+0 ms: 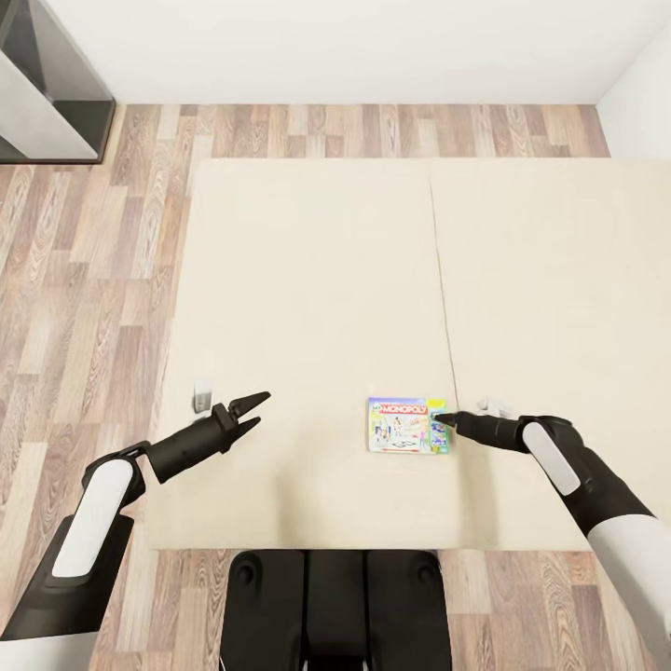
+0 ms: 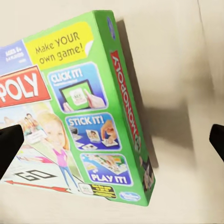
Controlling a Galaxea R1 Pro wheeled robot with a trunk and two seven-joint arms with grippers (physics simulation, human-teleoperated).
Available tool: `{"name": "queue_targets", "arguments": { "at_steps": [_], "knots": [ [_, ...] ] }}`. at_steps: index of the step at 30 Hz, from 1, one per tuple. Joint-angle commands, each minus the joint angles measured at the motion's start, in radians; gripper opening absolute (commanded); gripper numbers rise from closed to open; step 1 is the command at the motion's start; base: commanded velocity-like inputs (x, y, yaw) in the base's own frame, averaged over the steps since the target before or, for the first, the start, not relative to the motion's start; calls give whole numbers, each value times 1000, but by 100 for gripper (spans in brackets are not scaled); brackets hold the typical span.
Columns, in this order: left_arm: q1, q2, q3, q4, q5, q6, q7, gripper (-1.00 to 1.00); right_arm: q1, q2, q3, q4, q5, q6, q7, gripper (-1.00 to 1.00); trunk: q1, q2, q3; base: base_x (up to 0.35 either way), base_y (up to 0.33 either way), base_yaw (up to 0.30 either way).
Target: Put all the toys in the child's room - the three board games (two on the bed and one on the table), the two jigsaw puzzles on the table, and the tennis ball on the table - inside the toy box on the table in the child's room.
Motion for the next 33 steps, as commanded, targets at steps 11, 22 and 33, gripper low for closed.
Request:
{"name": "queue_targets", "arguments": {
  "at_steps": [11,22,33],
  "knots": [
    [1,-1,1,0,-8,4,-7,100,-3,45,23,1,26,-2,-4,100,1,-2,-1,0,0,0],
    [1,-2,0,0,-8,3,-7,100,-5,67,25,2,82,-4,-19,100,1,-2,-1,0,0,0],
    [1,-2,0,0,-8,3,-7,100,-7,77,25,4,105,-5,-24,100,1,-2,-1,0,0,0]
  ]
}}
